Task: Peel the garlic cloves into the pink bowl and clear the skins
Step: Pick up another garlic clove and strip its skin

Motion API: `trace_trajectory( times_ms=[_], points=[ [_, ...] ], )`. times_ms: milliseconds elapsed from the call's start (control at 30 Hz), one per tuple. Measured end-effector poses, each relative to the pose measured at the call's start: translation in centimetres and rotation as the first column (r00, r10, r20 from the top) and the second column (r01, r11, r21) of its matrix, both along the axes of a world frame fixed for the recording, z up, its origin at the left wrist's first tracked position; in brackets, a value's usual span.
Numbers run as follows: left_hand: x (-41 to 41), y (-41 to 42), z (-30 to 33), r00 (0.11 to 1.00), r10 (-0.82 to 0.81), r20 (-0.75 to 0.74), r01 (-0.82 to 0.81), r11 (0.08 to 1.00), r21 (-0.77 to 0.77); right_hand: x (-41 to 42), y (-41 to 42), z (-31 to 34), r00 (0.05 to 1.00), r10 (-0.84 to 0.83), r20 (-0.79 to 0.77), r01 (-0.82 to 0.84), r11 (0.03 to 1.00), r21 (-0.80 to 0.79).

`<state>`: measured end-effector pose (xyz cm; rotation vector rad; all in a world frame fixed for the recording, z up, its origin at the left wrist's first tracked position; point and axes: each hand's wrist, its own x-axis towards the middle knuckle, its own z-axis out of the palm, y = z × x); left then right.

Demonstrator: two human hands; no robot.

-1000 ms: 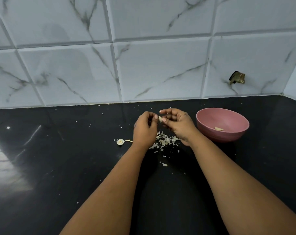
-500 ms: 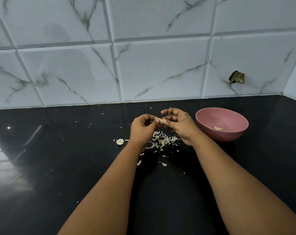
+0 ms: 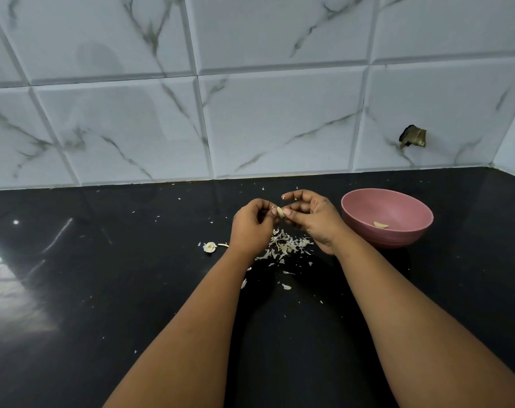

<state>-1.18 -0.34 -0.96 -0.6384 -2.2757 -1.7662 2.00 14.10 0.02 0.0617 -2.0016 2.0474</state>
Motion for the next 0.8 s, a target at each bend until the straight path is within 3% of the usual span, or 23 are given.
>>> trace_trajectory(
  times_ms=[433, 600, 800],
  points=[
    [0.05, 0.33, -0.12, 0.997, -0.015, 0.08, 0.013, 0.999, 0.029, 0.34, -0.41, 0.23, 0.999, 0.047, 0.025, -0.044, 0.995, -0.093],
    [0.29, 0.52, 0.14, 0.986, -0.047, 0.161, 0.03, 0.994, 0.109, 0.33, -0.74, 0.43, 0.998, 0.064, 0.016, -0.06, 0.976, -0.21],
    [0.18, 0.57, 0.12, 0.989, 0.018, 0.146, -0.026, 0.998, 0.056, 0.2, -0.99, 0.6, 0.997, 0.076, 0.015, -0.069, 0.961, -0.269]
  ],
)
